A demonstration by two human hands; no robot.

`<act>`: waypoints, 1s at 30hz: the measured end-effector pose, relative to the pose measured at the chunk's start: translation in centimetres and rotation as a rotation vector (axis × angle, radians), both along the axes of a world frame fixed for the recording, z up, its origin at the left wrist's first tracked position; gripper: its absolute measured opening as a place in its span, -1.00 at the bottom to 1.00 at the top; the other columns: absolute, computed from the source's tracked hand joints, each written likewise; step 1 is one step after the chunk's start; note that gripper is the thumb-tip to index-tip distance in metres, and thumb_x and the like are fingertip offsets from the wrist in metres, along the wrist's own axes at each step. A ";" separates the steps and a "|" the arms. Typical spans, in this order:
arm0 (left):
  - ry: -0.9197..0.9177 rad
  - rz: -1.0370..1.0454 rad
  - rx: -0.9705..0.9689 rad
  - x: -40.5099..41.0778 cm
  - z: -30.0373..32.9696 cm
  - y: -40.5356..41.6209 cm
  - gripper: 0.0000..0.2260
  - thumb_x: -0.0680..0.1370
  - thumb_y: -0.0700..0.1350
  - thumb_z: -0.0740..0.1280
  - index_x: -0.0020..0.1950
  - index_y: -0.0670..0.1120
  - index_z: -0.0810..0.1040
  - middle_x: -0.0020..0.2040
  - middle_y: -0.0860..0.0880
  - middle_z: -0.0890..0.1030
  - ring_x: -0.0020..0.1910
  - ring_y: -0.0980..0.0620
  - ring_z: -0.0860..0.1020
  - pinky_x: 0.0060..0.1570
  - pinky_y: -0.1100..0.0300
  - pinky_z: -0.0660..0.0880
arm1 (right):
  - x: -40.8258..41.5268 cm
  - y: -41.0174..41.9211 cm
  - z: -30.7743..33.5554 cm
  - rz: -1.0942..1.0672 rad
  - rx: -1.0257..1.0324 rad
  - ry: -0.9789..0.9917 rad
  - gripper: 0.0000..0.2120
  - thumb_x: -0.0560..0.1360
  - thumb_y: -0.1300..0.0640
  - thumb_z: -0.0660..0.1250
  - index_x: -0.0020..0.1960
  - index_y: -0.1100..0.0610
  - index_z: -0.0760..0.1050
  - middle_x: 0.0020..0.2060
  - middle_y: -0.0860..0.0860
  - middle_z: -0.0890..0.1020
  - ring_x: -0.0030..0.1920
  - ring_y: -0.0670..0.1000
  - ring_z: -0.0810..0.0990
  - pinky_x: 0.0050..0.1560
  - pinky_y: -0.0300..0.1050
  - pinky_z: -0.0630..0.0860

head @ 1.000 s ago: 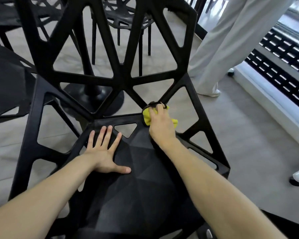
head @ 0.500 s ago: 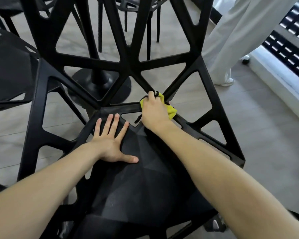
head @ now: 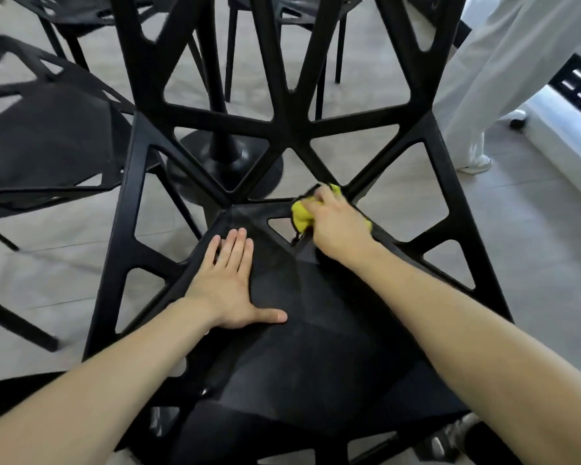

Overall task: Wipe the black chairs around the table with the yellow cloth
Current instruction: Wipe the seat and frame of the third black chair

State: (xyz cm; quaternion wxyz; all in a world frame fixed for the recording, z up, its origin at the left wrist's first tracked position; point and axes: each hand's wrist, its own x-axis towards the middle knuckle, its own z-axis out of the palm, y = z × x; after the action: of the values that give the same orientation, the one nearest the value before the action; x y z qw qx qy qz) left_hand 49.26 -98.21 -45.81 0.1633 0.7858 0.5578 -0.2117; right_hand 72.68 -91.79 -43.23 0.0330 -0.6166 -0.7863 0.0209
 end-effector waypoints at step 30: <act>0.058 -0.027 -0.021 0.6 0.2 0.5 0.36 0.13 0.85 -0.12 0.66 0.07 -0.50 0.60 -0.16 -0.59 0.56 -0.08 -0.63 0.56 -0.24 -0.53 | 9.9 -12.6 2.5 -0.066 -0.131 -0.328 -0.57 0.64 0.12 0.01 0.34 0.20 0.52 0.24 0.19 0.58 0.26 0.28 0.51 0.23 0.24 0.46</act>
State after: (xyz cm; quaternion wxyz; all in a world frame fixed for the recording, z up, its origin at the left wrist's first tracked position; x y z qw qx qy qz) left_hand 49.90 -97.73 -45.61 0.1525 0.7851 0.5492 -0.2425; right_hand 82.60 -104.35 -40.70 -0.1353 -0.6382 -0.7573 -0.0297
